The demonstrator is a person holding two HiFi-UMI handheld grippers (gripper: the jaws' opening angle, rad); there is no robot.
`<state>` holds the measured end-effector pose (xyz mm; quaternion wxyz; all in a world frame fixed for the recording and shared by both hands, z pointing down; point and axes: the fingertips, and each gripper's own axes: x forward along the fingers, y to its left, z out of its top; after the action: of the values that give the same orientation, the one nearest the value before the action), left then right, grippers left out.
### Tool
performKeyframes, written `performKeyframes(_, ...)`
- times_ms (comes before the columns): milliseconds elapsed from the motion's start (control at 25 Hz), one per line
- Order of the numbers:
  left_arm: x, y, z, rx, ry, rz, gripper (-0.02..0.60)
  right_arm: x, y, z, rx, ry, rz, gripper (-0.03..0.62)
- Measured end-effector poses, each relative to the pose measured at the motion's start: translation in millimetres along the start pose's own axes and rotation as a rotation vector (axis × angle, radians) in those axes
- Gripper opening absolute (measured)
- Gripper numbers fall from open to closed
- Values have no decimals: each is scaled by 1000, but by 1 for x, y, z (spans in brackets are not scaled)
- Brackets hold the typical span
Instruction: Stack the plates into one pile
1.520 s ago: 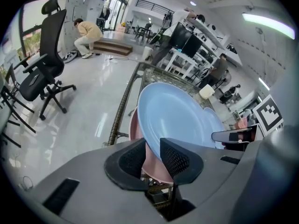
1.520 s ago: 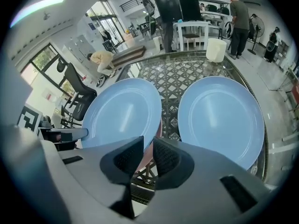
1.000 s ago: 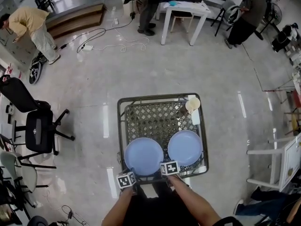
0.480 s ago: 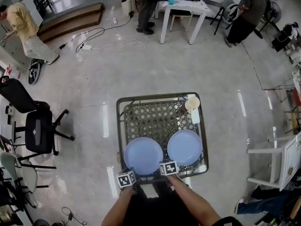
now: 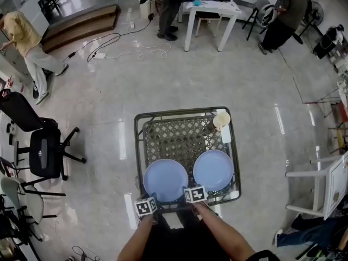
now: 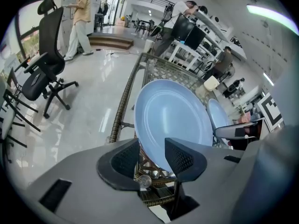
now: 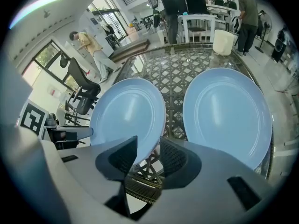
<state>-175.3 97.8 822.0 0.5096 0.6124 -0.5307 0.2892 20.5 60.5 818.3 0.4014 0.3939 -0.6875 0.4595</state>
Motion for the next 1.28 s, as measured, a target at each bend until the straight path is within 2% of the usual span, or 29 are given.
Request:
performKeyframes(200,-14,-1,11,9,-31,5,173,-17,1,18,-12,-75,-4,135)
performKeyframes(400,-39,-12,30,24,-110,20,166,-41,5,34,-33,-153,14,114)
performKeyframes(560,-58,-20,45,4,-195,35,23,-60,6,48,-61,-233,8,61)
performKeyframes(600,-63,-22,48,0,-212,32,17,-65,8,52,-69,-251,7,46)
performKeyframes(800,-96,-56,54,51,-291,-11,15,-97,19,60,-120,-337,28,11)
performKeyframes(1000,-125,-88,74,105,-379,-50,15,-122,30,69,-158,-410,45,9)
performKeyframes(1160,-141,-110,88,166,-432,-81,15,-142,34,76,-152,-471,51,9)
performKeyframes(1280,-142,-120,89,193,-453,-124,15,-151,30,71,-141,-514,23,9)
